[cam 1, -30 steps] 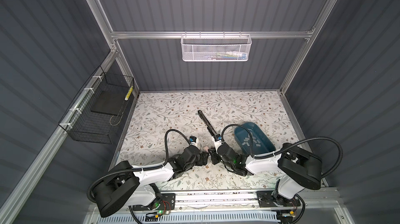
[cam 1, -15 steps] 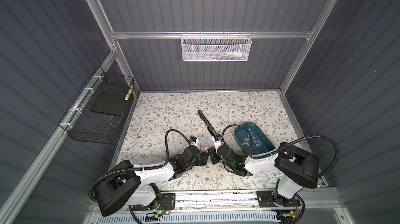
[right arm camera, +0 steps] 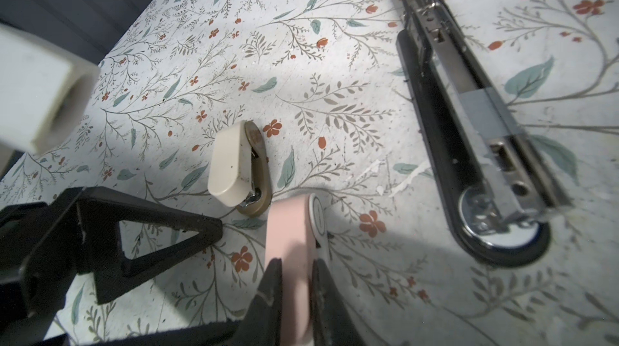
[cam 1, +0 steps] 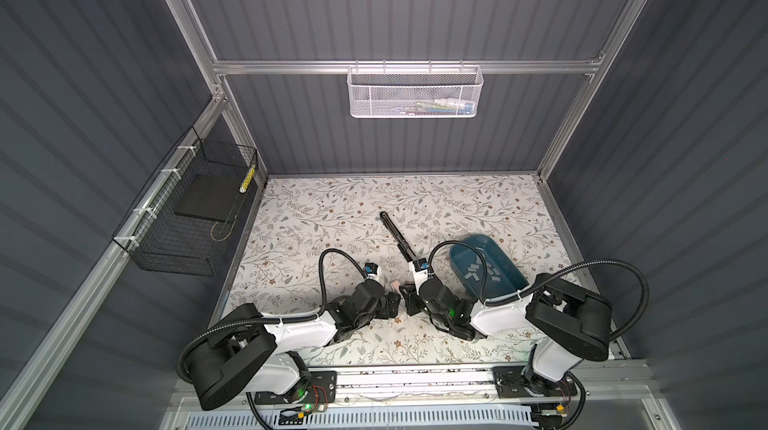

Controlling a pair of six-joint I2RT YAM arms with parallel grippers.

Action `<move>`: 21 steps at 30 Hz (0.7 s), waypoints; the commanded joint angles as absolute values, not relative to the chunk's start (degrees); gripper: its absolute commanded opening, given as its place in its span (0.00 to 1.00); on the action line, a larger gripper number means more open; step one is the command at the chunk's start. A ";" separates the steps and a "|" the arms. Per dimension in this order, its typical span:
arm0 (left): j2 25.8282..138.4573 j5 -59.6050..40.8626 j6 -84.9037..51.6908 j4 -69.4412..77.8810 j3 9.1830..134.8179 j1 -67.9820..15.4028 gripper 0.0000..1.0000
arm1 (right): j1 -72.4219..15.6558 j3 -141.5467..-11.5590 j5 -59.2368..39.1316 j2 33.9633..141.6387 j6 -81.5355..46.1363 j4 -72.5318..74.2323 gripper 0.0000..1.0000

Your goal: Load the staples into the stapler

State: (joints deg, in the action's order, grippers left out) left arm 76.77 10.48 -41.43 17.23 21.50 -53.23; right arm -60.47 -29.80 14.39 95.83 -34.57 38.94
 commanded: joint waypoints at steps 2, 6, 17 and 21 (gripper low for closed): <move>77.83 10.80 -42.53 18.33 21.69 -53.61 0.81 | -60.40 -25.95 12.47 99.85 -37.41 31.38 0.18; 77.78 10.80 -42.61 18.54 21.34 -53.59 0.81 | -60.51 -25.51 11.84 101.07 -38.90 31.99 0.16; 76.00 12.49 -42.98 17.91 21.02 -53.55 0.81 | -60.57 -24.23 13.59 100.21 -40.43 32.43 0.16; 75.15 13.19 -42.72 17.30 21.61 -53.58 0.81 | -60.53 -24.49 13.67 99.60 -40.20 32.03 0.18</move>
